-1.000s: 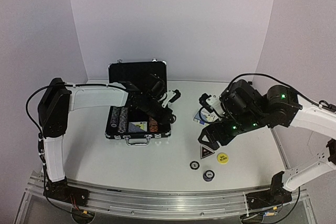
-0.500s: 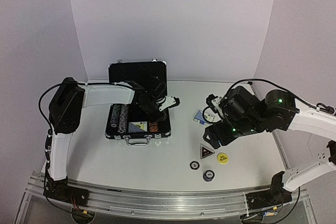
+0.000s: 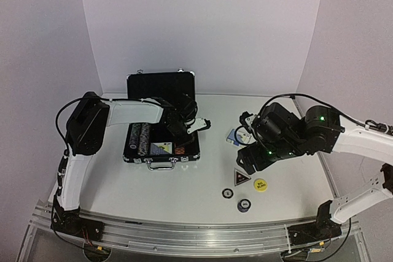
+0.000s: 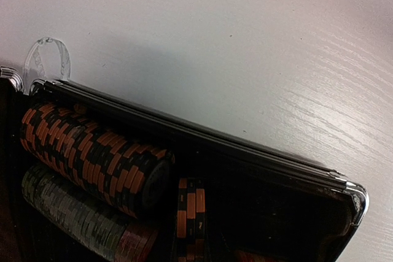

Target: Pack up texas hold em set

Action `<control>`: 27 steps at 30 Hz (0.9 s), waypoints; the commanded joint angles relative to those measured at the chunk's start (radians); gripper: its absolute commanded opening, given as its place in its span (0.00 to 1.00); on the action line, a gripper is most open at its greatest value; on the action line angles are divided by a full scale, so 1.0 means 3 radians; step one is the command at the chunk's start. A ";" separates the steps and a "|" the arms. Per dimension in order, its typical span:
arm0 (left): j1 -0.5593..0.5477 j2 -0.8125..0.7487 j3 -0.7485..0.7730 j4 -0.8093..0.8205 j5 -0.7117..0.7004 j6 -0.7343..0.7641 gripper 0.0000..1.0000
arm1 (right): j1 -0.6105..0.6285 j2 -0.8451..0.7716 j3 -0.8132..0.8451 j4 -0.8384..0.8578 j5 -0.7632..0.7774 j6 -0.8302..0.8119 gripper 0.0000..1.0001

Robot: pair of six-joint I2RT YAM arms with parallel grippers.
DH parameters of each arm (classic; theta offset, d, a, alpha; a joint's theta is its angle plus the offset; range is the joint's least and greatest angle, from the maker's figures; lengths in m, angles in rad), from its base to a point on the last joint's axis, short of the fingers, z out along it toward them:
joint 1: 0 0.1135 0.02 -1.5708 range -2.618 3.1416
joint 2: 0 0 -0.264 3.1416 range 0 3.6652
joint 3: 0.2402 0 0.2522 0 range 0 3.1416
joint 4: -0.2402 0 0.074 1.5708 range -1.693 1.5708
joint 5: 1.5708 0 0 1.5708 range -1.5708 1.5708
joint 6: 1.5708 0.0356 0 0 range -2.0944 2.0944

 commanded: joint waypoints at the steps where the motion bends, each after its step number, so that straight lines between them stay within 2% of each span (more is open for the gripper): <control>1: 0.0013 0.0128 0.0258 -0.0017 -0.0026 0.0043 0.00 | -0.0009 0.0061 0.0032 0.0008 0.0058 0.0041 0.87; 11: 0.0013 0.0311 0.0470 -0.0076 -0.0106 0.0031 0.00 | -0.0008 0.0152 0.0076 0.0010 -0.0011 0.0002 0.87; 13: 0.0014 0.0306 0.0493 -0.0076 -0.0106 0.0023 0.03 | -0.0009 0.0159 0.0081 0.0011 -0.0022 0.0000 0.87; 16: 0.0013 0.0275 0.0513 -0.0083 -0.0094 0.0030 0.12 | -0.0008 0.0160 0.0078 0.0010 -0.0043 0.0001 0.87; 24: 0.0013 0.0221 0.0573 -0.0104 -0.0118 0.0033 0.21 | -0.0007 0.0175 0.0069 0.0008 -0.0076 0.0002 0.87; 27: 0.0013 0.0216 0.0586 -0.0109 -0.0167 0.0019 0.21 | -0.0008 0.0175 0.0070 0.0009 -0.0087 0.0004 0.87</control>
